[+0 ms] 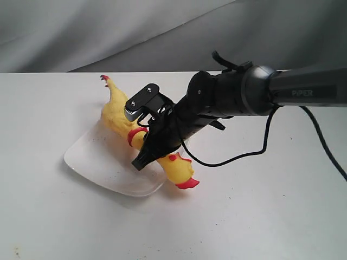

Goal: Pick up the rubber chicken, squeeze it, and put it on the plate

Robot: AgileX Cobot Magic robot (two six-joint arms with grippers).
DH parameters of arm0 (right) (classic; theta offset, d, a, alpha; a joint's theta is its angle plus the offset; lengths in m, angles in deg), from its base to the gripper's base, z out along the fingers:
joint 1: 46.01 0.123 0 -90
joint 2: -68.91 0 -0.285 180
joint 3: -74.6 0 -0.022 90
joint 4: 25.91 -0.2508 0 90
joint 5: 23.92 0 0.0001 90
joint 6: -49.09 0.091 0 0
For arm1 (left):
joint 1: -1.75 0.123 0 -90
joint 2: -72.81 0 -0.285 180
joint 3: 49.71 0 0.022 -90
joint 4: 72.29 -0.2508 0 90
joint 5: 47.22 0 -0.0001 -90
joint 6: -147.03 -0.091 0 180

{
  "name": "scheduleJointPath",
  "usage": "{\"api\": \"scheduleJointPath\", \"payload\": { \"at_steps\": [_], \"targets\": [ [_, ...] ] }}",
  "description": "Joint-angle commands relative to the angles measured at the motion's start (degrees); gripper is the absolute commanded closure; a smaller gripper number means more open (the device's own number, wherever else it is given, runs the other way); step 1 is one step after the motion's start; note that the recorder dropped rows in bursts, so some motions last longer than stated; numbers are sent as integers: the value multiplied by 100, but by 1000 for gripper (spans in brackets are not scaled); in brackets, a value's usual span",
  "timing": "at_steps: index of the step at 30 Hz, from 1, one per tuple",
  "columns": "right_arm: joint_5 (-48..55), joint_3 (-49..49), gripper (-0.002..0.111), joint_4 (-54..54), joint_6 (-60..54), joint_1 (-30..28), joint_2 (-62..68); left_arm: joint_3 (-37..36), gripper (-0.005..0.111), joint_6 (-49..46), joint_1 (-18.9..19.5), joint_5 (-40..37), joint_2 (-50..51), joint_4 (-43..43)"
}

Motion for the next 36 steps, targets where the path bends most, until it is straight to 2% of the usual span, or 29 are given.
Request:
{"api": "scheduleJointPath", "payload": {
  "at_steps": [1,4,9,12,14,16,18,21,26,31,36],
  "targets": [
    [-126,48,108,-55,-23,-26,19,-5,107,70,-8,-34,-21,176],
    [13,48,98,-55,-9,-37,19,-5,107,58,-8,-48,-21,174],
    [239,48,58,86,45,-37,-58,-5,107,58,-8,-529,-42,174],
    [498,48,50,514,341,-37,-230,-5,107,71,-8,-590,-58,174],
    [812,48,53,1053,813,-37,-481,-5,107,80,-8,-590,-127,289],
    [1217,48,62,1829,1589,-37,-842,-5,107,80,-8,-590,-280,552],
    [1658,48,79,2470,2261,-37,-1230,-5,107,80,-8,-590,-448,826],
    [2229,19,109,2936,2561,-37,-1887,-5,107,90,-8,-590,-819,1237],
    [1768,-495,108,2712,2575,147,-3242,-5,107,391,-8,-590,-1524,1743],
    [669,-1393,108,2697,2575,729,-4711,-5,107,391,-8,-590,-2131,2530],
    [-311,-2280,108,2697,2575,1390,-6116,-5,107,380,-8,-590,-2529,2841]
  ]
}}
